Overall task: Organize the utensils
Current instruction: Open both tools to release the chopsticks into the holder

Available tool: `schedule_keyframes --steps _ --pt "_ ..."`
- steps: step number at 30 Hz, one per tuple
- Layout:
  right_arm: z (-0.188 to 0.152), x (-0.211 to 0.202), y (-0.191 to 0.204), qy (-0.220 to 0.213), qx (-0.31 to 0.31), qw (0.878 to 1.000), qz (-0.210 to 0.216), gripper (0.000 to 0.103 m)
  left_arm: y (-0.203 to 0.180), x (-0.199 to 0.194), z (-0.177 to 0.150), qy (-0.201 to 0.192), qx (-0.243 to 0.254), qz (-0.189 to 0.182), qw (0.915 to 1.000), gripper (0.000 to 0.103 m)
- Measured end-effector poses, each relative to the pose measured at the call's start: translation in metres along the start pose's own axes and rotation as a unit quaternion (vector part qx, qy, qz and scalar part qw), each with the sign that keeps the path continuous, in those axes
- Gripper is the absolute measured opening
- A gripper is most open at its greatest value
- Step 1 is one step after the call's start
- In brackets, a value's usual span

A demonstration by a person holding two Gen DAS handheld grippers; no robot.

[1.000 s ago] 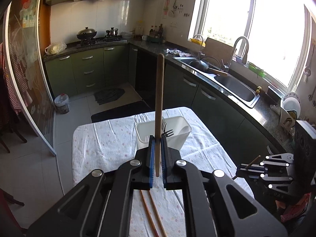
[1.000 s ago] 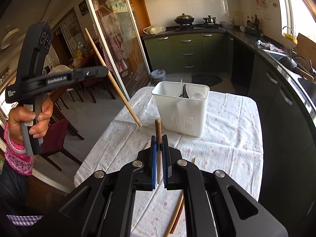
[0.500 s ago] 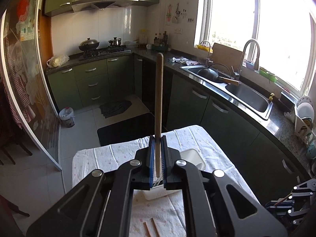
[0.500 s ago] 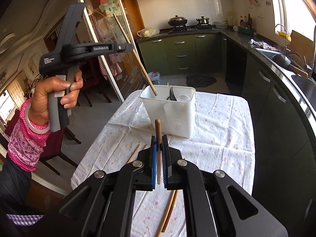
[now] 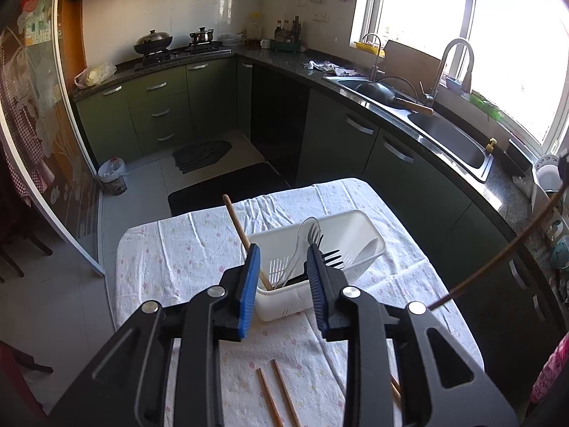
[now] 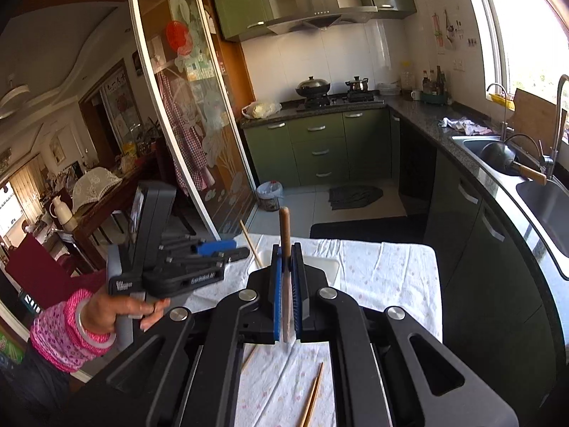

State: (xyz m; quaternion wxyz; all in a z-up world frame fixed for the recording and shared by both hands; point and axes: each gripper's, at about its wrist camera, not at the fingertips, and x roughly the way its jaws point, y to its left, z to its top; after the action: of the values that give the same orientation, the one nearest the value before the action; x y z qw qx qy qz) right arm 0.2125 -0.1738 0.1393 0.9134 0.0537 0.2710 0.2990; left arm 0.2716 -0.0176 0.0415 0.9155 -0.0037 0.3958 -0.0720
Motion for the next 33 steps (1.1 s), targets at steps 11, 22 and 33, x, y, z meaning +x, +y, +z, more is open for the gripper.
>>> schedule_keyframes --steps 11,22,33 --pt "0.043 0.096 -0.011 -0.021 0.019 0.998 -0.054 0.006 0.004 -0.017 -0.045 0.033 0.012 -0.007 0.9994 0.032" --pt "-0.005 0.148 -0.012 0.045 -0.017 0.995 -0.084 0.02 0.0 0.003 -0.097 0.117 0.009 -0.02 0.9929 0.038" --pt "-0.075 0.066 0.002 0.078 -0.036 0.996 -0.038 0.034 -0.019 0.06 -0.159 0.23 -0.002 -0.019 0.9731 0.043"
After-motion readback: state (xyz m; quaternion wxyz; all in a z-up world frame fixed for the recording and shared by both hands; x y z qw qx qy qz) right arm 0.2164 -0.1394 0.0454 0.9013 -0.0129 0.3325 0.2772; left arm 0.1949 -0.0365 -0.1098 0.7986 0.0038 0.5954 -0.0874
